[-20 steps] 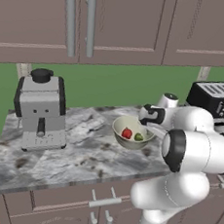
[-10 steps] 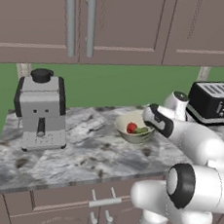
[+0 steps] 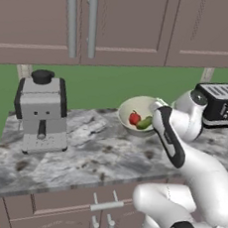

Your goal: Place the bowl with the bell pepper and cucumber on the top shelf of the fridge. Place the bowl with the fishs on the second highest shelf of the fridge.

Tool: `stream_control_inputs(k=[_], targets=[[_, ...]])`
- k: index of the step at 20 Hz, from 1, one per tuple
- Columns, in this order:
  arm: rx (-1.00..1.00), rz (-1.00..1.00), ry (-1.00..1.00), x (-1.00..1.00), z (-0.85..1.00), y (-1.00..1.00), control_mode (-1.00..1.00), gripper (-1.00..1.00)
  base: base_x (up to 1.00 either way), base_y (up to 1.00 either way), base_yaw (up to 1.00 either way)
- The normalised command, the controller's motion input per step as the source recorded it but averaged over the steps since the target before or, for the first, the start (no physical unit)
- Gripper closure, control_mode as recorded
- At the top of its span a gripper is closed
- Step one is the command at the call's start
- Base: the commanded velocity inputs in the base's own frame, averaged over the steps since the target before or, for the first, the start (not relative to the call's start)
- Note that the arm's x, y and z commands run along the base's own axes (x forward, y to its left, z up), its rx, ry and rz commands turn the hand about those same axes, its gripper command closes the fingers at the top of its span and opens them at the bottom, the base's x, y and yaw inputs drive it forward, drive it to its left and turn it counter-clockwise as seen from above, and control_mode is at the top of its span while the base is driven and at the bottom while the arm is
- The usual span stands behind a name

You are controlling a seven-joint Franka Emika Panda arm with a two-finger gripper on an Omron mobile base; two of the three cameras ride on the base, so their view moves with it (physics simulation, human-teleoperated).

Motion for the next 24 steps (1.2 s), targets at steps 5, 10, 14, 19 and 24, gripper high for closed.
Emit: stream_control_inputs(k=[5, 10, 14, 19, 24], targets=[[0.08, 0.0, -0.07, -0.49, 0.97, 0.06, -1.0, 1.0, 0.0, 0.0, 0.0], [0.12, 0.02, -0.09, -0.65, 0.61, 0.0, -1.0, 1.0, 0.0, 0.0, 0.0], [0.01, 0.01, -0.07, -0.15, 0.06, 0.0, -1.0, 1.0, 0.0, 0.0, 0.0], [0.0, 0.0, 0.0, 0.0, 0.0, 0.0, 1.0, 1.0, -0.22, 0.04, 0.03], [0.0, 0.0, 0.0, 0.0, 0.0, 0.0, 1.0, 1.0, -0.83, 0.12, 0.41]])
